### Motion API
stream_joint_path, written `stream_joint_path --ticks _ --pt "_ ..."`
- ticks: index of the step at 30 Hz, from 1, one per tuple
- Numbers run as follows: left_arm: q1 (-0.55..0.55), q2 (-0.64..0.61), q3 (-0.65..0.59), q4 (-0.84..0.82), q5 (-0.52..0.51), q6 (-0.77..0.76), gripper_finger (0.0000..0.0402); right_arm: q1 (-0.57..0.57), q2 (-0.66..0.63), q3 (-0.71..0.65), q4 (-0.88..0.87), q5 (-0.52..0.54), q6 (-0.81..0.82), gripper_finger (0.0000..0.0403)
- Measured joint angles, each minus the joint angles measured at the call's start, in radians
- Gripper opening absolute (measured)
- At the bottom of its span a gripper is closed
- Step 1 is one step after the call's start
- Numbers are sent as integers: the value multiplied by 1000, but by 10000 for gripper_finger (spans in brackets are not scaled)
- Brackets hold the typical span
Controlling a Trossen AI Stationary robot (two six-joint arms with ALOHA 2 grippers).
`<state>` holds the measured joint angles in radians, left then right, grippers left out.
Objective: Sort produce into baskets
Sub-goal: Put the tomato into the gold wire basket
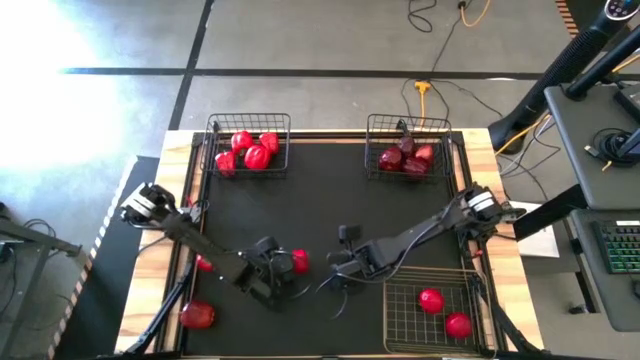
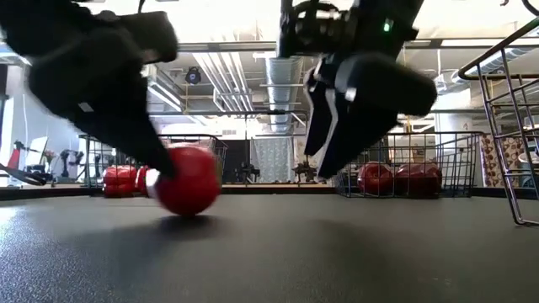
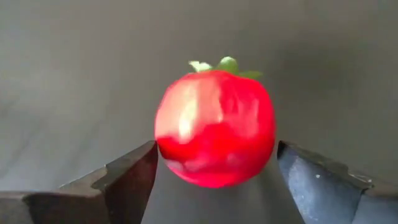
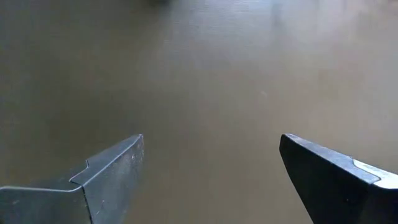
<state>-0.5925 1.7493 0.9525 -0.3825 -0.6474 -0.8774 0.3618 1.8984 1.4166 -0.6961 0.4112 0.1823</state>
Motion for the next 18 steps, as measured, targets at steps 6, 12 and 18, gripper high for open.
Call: stream_joint_path --ticks 6,12,18 --pt "47 0 -69 240 -1 139 314 -6 57 34 14 59 -84 368" --pt "59 0 -132 364 -22 168 314 -25 80 100 25 51 -135 368" --pt "58 0 -214 525 -51 163 314 -77 82 114 120 -73 -142 368"
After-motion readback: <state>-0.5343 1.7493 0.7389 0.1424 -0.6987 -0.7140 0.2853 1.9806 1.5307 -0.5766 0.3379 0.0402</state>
